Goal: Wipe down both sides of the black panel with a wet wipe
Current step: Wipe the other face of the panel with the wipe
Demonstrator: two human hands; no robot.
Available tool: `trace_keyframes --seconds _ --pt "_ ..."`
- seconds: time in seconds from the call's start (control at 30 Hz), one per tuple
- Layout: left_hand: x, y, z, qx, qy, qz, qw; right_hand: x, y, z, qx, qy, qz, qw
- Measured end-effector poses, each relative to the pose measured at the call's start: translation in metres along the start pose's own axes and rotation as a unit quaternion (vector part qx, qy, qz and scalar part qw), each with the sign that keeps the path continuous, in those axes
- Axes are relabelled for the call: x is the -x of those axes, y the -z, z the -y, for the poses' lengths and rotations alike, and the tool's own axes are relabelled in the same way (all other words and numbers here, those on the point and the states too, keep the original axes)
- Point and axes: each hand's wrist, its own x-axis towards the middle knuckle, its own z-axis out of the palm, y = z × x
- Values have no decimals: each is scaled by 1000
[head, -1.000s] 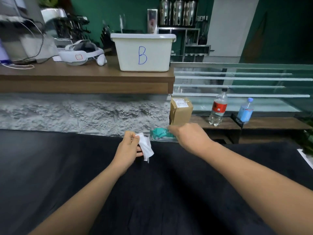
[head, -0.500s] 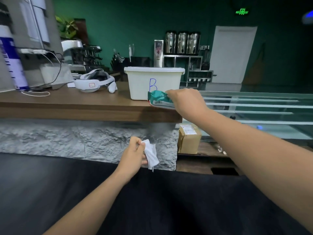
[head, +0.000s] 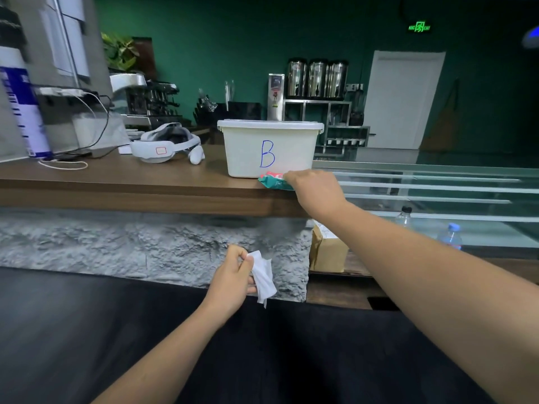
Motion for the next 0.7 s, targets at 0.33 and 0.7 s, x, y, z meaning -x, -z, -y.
trace_keyframes --seconds 0.33,0.7 --pt "4 -6 -11 1 -14 -3 1000 35 -7 17 -152 -21 -29 988" --pt "72 -42 28 89 37 70 993 259 -5 110 -538 -212 134 805"
